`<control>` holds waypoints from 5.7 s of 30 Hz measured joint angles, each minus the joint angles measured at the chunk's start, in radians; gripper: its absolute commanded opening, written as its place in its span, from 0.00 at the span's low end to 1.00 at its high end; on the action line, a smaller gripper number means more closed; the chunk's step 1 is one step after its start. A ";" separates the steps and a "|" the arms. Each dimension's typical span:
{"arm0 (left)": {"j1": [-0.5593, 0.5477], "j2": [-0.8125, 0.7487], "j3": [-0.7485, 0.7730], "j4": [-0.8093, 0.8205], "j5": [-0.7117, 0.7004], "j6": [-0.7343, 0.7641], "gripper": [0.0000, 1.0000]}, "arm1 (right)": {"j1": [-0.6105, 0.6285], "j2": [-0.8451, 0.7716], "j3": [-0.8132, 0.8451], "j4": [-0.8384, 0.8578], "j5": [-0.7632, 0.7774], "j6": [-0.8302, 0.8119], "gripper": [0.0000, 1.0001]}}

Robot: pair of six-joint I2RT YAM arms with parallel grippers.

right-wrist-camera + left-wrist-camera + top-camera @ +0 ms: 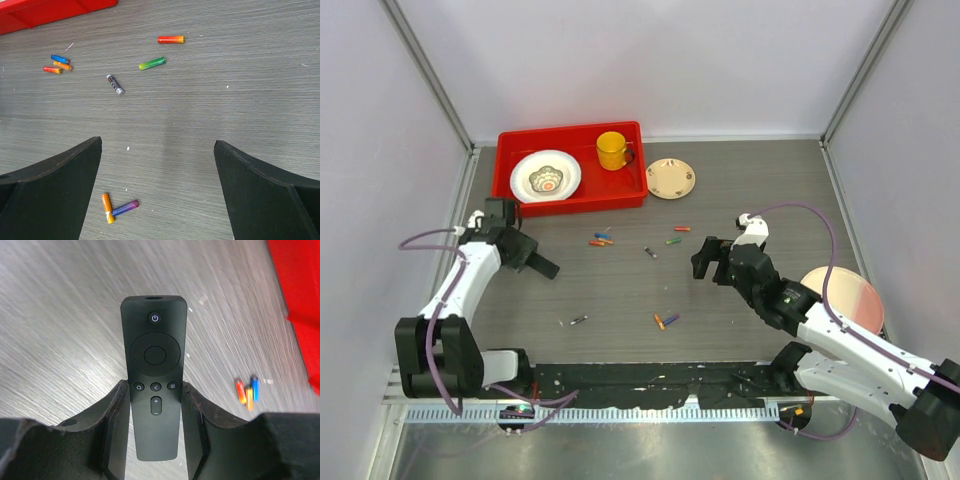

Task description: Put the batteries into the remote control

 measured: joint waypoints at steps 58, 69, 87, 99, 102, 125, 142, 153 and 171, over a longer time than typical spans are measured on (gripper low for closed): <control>-0.554 0.270 -0.385 1.979 0.877 -0.267 0.00 | -0.175 0.026 -0.308 0.821 -0.853 0.419 0.98; -0.589 0.272 -0.362 1.979 0.875 -0.271 0.00 | -0.175 0.100 -0.287 0.964 -0.954 0.458 0.91; -0.624 0.278 -0.339 1.979 0.872 -0.290 0.00 | -0.174 0.220 -0.252 0.998 -0.990 0.429 0.79; -0.633 0.279 -0.338 1.992 0.861 -0.294 0.08 | -0.175 0.288 -0.260 1.178 -1.043 0.499 0.35; -0.636 0.281 -0.338 1.994 0.863 -0.293 0.19 | -0.175 0.282 -0.262 1.172 -1.048 0.499 0.28; -0.551 0.025 -0.290 1.416 0.546 -0.059 1.00 | -0.012 0.117 0.274 -0.185 -0.593 -0.211 0.01; -0.750 -0.129 -0.186 0.801 0.199 0.153 1.00 | 0.164 0.292 0.427 -0.382 -0.196 -0.292 0.01; -0.834 -0.038 -0.141 0.905 0.165 0.106 0.96 | 0.181 0.315 0.427 -0.385 -0.166 -0.269 0.01; -0.862 0.095 -0.140 1.072 0.177 0.065 0.58 | 0.200 0.336 0.427 -0.373 -0.167 -0.261 0.01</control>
